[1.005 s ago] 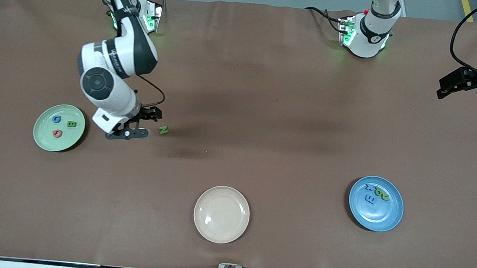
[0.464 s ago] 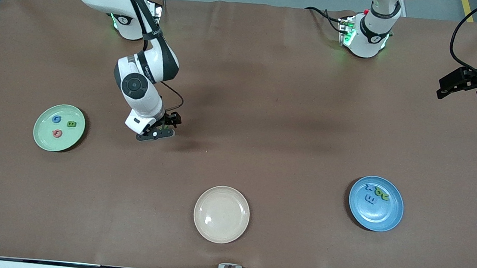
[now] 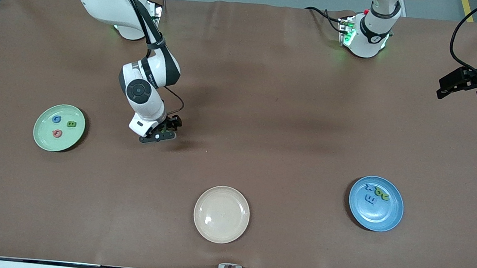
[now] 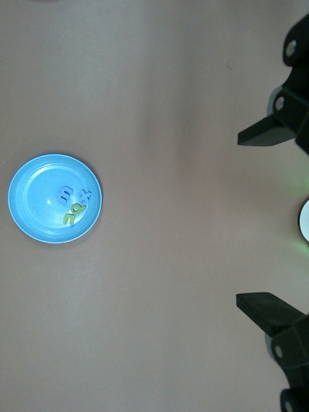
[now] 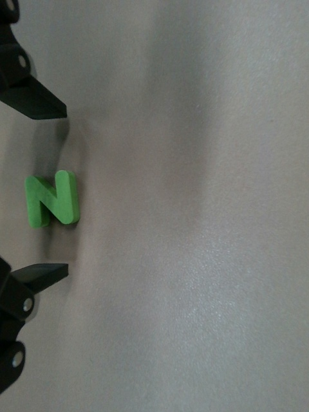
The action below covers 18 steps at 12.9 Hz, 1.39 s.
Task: Sort upper and lower case letters into plates
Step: 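Grasp the green Z with the right gripper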
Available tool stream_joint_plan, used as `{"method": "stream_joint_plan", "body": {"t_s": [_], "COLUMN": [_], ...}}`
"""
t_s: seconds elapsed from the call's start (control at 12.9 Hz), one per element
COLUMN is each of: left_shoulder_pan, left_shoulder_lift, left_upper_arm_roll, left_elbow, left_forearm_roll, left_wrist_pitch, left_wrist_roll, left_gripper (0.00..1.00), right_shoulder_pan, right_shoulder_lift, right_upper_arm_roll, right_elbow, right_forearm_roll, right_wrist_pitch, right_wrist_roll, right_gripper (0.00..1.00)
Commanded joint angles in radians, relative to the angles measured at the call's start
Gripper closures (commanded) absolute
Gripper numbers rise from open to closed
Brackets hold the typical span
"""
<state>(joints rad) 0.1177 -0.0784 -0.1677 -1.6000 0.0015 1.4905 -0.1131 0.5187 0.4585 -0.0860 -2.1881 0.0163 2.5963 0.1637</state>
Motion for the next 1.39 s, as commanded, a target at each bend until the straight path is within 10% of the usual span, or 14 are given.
{"method": "stream_joint_plan", "body": {"t_s": [0.0, 0.77, 1.31], "left_shoulder_pan": [0.000, -0.004, -0.003], "left_shoulder_lift": [-0.024, -0.012, -0.015], "left_upper_arm_roll": [0.004, 0.004, 0.004], "left_elbow": [-0.012, -0.012, -0.009], "left_forearm_roll": [-0.018, -0.018, -0.018], "left_wrist_pitch": [0.000, 0.023, 0.027], "left_wrist_roll": [0.023, 0.021, 0.020], "left_gripper": [0.00, 0.00, 0.00], "right_shoulder_pan": [0.003, -0.011, -0.219], "right_shoulder_lift": [-0.008, -0.003, -0.165], "right_upper_arm_roll": [-0.009, -0.009, -0.020], "right_elbow": [-0.012, -0.002, 0.195], "right_forearm_roll": [0.001, 0.001, -0.002], "right_wrist_pitch": [0.005, -0.001, -0.490], "right_wrist_roll": [-0.010, -0.012, -0.253], "right_gripper": [0.19, 0.89, 0.89]}}
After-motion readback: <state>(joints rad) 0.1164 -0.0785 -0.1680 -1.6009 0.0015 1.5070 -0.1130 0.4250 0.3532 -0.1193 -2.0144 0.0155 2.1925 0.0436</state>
